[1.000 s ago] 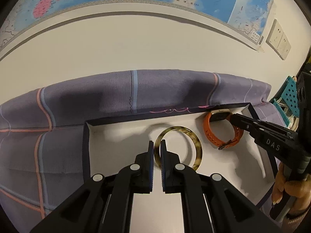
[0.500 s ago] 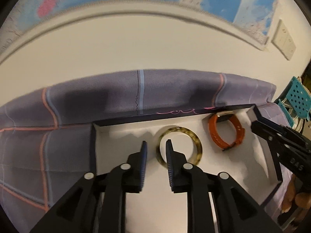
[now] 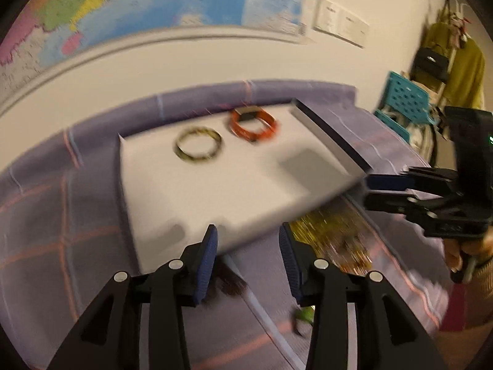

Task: Organize jewelry
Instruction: 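Open the left gripper releasing the bangle while the right releases the watch in the tray, then grasp the gold bead necklace in the pile with the right gripper and lift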

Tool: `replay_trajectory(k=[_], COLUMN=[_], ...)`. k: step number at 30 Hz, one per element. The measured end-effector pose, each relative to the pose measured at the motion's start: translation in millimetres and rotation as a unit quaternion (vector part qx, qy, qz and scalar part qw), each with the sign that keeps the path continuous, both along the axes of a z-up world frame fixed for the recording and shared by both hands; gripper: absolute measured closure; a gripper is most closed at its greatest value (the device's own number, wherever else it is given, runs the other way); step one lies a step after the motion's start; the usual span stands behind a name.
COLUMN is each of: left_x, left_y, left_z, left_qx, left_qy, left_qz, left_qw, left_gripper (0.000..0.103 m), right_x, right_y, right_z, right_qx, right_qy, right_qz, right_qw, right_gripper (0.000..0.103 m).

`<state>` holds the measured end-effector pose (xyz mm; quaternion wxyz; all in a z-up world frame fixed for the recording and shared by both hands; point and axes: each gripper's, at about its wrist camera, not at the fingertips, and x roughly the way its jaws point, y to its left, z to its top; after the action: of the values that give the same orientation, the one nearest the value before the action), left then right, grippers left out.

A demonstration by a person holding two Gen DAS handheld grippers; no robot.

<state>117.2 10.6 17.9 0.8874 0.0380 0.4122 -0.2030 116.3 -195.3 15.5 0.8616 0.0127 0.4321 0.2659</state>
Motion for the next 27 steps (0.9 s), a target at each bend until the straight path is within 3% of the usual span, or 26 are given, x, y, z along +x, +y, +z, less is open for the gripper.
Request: replay_trajectory(k=[7,9,10,15,21,27], left_x=[-30.5,-30.1,-30.4,-33.2,-50.7,-60.6], left_y=[-18.4,-18.6,-19.1,-20.8,-26.2,-24.9], left_z=[-29.6,-37.5,-39.7,-40.1,-39.7,-40.5], left_qx=[0.005,0.002,-0.001,-0.015,-0.012,-0.013], left_qy=[0.022,0.032,0.036,0.037,0.038,0.041], left_qz=[-0.031,-0.031,-0.029,-0.029,-0.056,-0.063], left_qw=[0.9993,0.9990,0.9989,0.9988,0.9976,0.9971], left_gripper=[0.058,0.057,0.057,0.058,0.067,0.068], right_x=[-4.3,-6.4,-7.1,-18.9,-39.9,-46.6], right_y=[1.5,3.9,4.2,-0.2,-21.5,-43.7], right_z=[-29.1,-31.1,-30.9,-23.9,-4.7,-15.8], right_qx=[0.014,0.012,0.013,0.027,0.061,0.022], right_qy=[0.041,0.036,0.036,0.033,0.021,0.039], right_qz=[-0.005,-0.006,-0.005,-0.001,-0.006,-0.048], right_qw=[0.999,0.999,0.999,0.999,0.998,0.998], right_gripper=[0.062,0.068,0.079,0.079,0.079,0.079])
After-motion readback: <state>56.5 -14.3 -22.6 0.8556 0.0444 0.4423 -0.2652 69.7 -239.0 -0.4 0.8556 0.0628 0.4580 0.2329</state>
